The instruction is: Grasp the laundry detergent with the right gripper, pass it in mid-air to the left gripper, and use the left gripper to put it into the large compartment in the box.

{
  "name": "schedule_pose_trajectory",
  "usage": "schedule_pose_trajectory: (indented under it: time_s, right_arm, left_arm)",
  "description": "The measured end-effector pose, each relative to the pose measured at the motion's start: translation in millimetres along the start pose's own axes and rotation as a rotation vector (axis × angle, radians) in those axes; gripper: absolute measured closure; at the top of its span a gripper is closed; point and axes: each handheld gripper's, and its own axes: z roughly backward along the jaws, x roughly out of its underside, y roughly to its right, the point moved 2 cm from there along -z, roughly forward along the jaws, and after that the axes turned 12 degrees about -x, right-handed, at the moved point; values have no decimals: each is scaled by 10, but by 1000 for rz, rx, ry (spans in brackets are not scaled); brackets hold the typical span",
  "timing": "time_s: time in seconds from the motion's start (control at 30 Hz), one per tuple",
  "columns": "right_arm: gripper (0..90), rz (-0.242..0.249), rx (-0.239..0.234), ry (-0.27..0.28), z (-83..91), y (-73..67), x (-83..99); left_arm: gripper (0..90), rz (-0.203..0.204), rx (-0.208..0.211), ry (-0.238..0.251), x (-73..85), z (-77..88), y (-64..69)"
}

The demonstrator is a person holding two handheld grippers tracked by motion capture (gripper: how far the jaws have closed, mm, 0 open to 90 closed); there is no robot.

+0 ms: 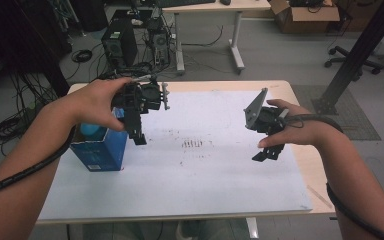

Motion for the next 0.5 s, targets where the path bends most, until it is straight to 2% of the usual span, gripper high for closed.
schedule_pose_trajectory:
  time_s: [0.23, 0.5]
  right_arm:
    - [32, 4, -9, -44, -6, 73, -11]
    - [32, 3, -9, -51, 15, 63, -22]
  left_arm:
    - [2, 2, 3, -1, -20, 8, -25]
    - [2, 7, 3, -2, -35, 13, 2]
